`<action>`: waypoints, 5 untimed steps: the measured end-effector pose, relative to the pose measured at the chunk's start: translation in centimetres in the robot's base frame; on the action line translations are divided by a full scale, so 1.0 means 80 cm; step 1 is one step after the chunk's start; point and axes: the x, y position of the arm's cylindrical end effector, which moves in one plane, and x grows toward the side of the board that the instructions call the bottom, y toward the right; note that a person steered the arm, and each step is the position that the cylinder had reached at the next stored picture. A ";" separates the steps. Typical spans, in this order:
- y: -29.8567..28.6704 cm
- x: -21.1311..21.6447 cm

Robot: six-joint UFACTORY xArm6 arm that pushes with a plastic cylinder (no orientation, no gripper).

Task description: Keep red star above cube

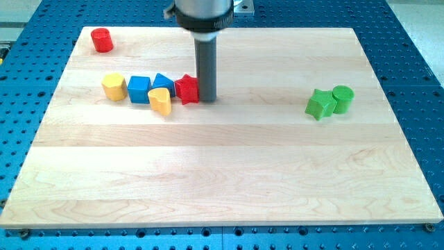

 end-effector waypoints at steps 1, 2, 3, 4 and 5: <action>-0.038 -0.009; -0.056 -0.121; -0.032 -0.115; -0.024 -0.164; -0.103 -0.184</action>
